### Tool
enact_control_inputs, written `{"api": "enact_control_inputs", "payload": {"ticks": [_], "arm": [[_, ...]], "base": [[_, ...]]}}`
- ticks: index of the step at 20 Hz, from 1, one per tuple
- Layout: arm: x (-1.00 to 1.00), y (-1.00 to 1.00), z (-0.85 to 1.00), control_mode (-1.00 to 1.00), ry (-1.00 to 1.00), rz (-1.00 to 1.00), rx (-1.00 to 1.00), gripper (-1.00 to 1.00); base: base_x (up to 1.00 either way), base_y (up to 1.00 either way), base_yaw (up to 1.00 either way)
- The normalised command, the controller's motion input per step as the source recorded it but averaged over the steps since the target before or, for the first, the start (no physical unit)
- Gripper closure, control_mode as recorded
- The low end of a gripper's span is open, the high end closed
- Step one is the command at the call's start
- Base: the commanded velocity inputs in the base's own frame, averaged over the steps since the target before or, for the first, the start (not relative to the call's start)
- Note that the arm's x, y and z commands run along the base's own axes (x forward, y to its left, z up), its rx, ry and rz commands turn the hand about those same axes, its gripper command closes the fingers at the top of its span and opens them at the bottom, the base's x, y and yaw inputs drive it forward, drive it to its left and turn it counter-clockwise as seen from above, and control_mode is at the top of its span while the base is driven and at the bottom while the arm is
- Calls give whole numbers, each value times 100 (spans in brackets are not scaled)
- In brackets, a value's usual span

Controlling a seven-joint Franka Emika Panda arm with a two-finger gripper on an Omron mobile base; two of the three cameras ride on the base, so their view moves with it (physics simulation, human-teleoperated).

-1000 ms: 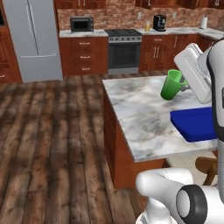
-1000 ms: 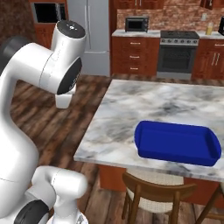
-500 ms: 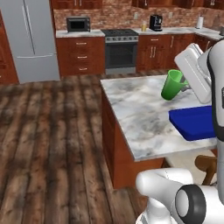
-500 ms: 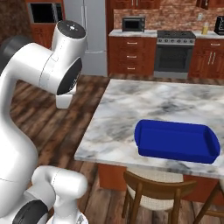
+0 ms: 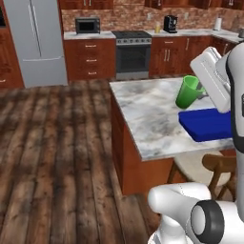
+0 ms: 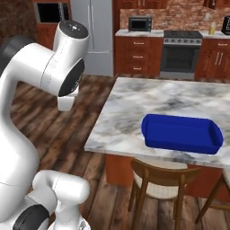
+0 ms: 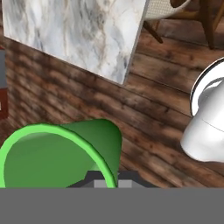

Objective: There is a tray on the dining counter. Grab the cup, mug, and pitcher and place them on the tray. The pitcher may be placed next to the tray if it cannot fit the tray.

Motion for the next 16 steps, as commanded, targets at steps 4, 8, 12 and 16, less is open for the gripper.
{"api": "enact_control_inputs", "payload": {"ticks": [4,8,12,16], "arm": [[0,0,0,100,0,0,0,100],[0,0,0,100,0,0,0,100],[0,0,0,100,0,0,0,100],[0,0,0,100,0,0,0,100]], "base": [[-35,-20,0],[0,-97,0],[0,-100,2],[0,-80,0]]}}
